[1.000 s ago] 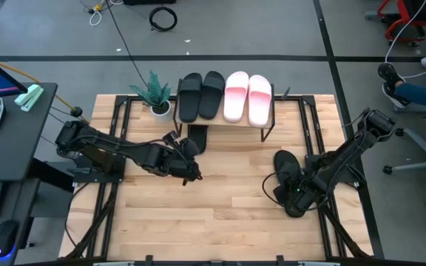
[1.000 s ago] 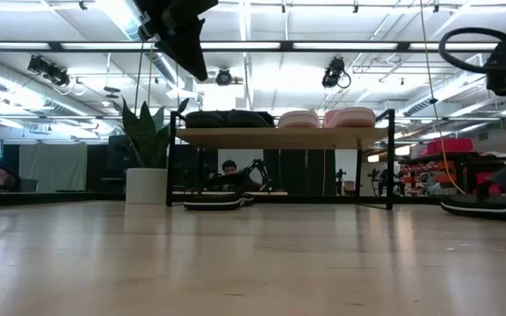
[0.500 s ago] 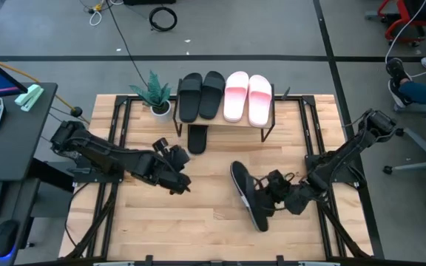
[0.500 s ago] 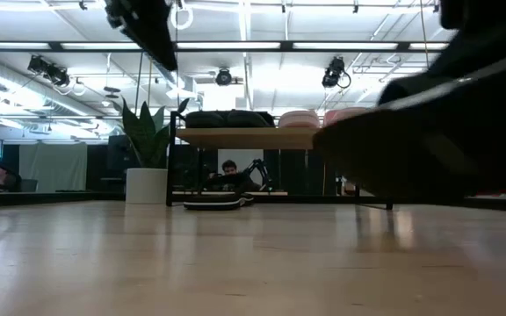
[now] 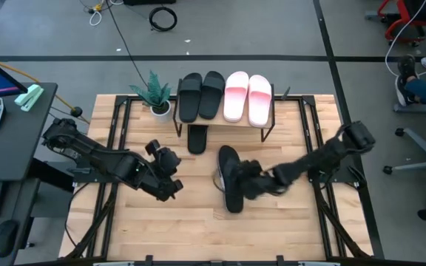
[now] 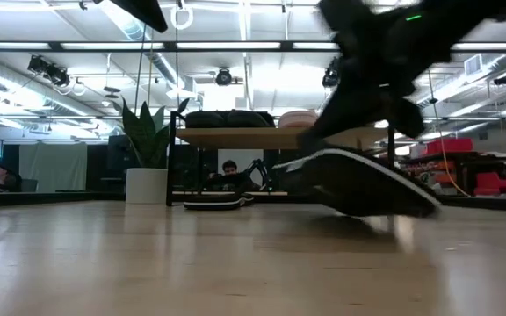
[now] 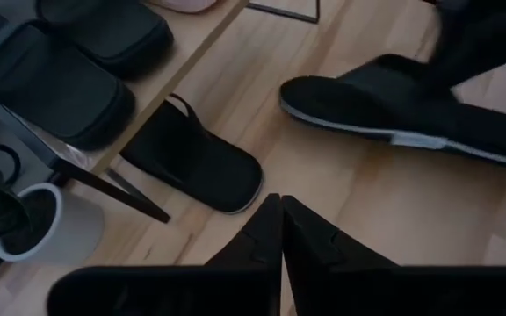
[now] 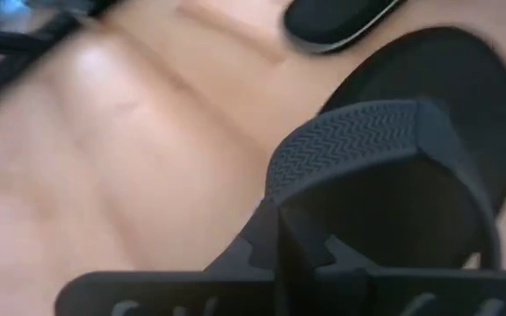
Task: Pick and place slides into the shelf
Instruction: Put the black slipper under the shelf
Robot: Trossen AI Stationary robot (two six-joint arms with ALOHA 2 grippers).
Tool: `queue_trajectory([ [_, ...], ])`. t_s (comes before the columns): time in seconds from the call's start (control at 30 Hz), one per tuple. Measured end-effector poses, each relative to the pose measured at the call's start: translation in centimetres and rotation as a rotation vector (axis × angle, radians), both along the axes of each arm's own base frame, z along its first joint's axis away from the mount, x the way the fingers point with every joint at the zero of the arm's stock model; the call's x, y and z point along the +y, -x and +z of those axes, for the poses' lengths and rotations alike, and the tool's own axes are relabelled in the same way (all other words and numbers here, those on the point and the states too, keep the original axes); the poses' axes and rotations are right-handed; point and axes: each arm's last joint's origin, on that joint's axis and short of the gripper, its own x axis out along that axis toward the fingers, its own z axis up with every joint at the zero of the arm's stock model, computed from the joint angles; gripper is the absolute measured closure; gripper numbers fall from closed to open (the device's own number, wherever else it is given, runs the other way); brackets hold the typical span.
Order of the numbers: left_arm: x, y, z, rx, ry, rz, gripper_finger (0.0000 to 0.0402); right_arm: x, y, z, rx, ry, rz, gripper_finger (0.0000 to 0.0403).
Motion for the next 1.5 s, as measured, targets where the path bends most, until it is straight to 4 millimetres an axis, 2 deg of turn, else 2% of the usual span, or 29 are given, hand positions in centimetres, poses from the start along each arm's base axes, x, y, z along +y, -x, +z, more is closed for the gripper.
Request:
queue_trajectory([
  [0.1,0.0,0.0,0.0,-0.002,-0.004,0.004,0.038,-2.4,-2.2,0.6,0.15,0.06,-0.059,0.0401],
  [0.23,0.0,0.0,-0.1,0.005,-0.008,0.002,0.0381,-5.3,-4.3,0.8,0.269,0.037,-0.126,0.0398],
  [0.4,-0.5,0.2,-0.1,0.007,-0.009,-0.015,0.0393,-7.0,-6.0,0.5,0.305,0.066,-0.091,0.0393],
  [0.6,-1.0,0.6,-0.2,0.003,0.008,-0.01,0.0388,-7.1,-5.9,0.6,0.315,0.082,-0.077,0.0382],
  [0.77,-1.4,0.9,-0.4,-0.001,0.027,0.008,0.0378,-7.2,-5.6,1.8,0.293,0.091,-0.064,0.0373],
  [0.9,-1.7,0.9,-0.6,-0.002,0.033,0.012,0.0384,-7.2,-5.4,2.2,0.283,0.096,-0.063,0.037],
  [1.1,-2.1,0.5,-1.3,0.024,0.018,0.007,0.0395,-6.8,-5.1,2.0,0.326,0.041,-0.004,0.0369],
  [1.27,-2.1,0.5,-1.3,0.027,0.016,0.008,0.0387,-6.0,-5.0,2.0,0.338,0.043,0.032,0.0369],
  [1.5,-2.1,0.5,-1.3,0.027,0.017,0.008,0.0379,-7.6,-5.1,2.0,0.337,0.083,-0.03,0.0369],
])
